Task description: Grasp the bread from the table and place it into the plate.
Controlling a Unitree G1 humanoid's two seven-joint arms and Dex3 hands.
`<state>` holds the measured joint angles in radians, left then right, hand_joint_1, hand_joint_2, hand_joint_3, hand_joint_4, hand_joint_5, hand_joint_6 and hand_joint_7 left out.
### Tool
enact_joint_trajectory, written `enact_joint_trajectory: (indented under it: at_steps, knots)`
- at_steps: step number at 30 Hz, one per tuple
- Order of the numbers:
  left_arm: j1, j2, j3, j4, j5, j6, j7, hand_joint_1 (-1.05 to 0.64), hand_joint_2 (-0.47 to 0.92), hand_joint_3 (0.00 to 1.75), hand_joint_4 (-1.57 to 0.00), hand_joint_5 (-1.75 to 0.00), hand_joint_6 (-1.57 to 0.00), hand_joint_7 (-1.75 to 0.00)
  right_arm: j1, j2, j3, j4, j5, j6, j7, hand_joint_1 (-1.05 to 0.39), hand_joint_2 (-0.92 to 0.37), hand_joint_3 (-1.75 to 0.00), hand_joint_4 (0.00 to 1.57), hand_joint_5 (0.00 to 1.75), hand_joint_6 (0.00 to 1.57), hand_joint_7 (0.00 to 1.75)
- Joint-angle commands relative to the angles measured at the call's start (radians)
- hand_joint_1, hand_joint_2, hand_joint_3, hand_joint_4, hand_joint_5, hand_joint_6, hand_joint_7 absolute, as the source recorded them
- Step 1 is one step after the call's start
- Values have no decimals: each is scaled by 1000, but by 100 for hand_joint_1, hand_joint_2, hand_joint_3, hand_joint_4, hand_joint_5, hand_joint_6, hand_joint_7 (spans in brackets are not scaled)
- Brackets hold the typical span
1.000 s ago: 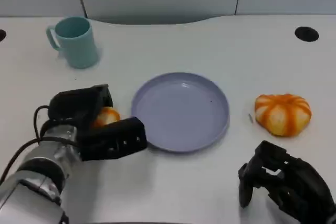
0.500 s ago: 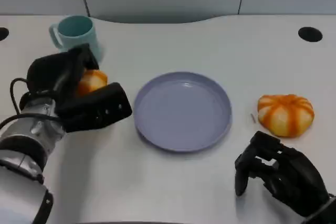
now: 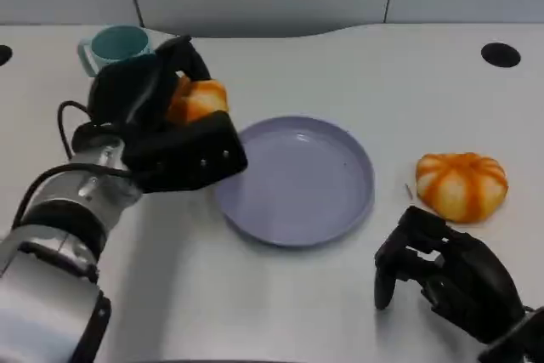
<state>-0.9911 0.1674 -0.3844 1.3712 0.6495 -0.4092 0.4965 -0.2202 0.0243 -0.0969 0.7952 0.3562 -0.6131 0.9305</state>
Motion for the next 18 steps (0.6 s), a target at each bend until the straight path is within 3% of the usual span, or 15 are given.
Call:
enact_joint_trajectory:
  at_steps: [1, 2, 3, 6, 11, 18]
  knots:
    - [-37, -19, -23, -2, 19, -13, 13, -105, 92, 33, -98, -174, -67, -156, -7, -5, -2, -7, -2, 0, -5, -70, -92, -31, 60, 175, 46, 140]
    - [-38, -32, -25, -2, 18, -25, 3, -105, 92, 30, -97, -173, -71, -149, -8, 0, -4, -8, 1, -4, -4, -70, -92, -31, 60, 175, 46, 141]
    - [-38, -42, -26, -1, 17, -34, -4, -105, 92, 30, -85, -165, -70, -144, -8, 4, -5, -8, 4, -7, -4, -69, -92, -31, 60, 175, 46, 140]
    - [-39, -52, -27, 0, 17, -44, -11, -105, 92, 31, -78, -161, -70, -142, -9, 8, -6, -9, 6, -9, -3, -69, -92, -30, 61, 175, 46, 140]
    - [-24, -126, -83, 8, 60, -54, -10, -105, 92, 27, -76, -157, -67, -138, 4, 16, 9, -50, -10, -30, -20, -71, -92, -32, 62, 175, 46, 140]
    - [-4, -162, -109, 15, 73, -55, -17, -105, 92, 25, -75, -148, -68, -131, 19, 32, 14, -64, -17, -79, -47, -70, -92, -34, 64, 175, 44, 141]
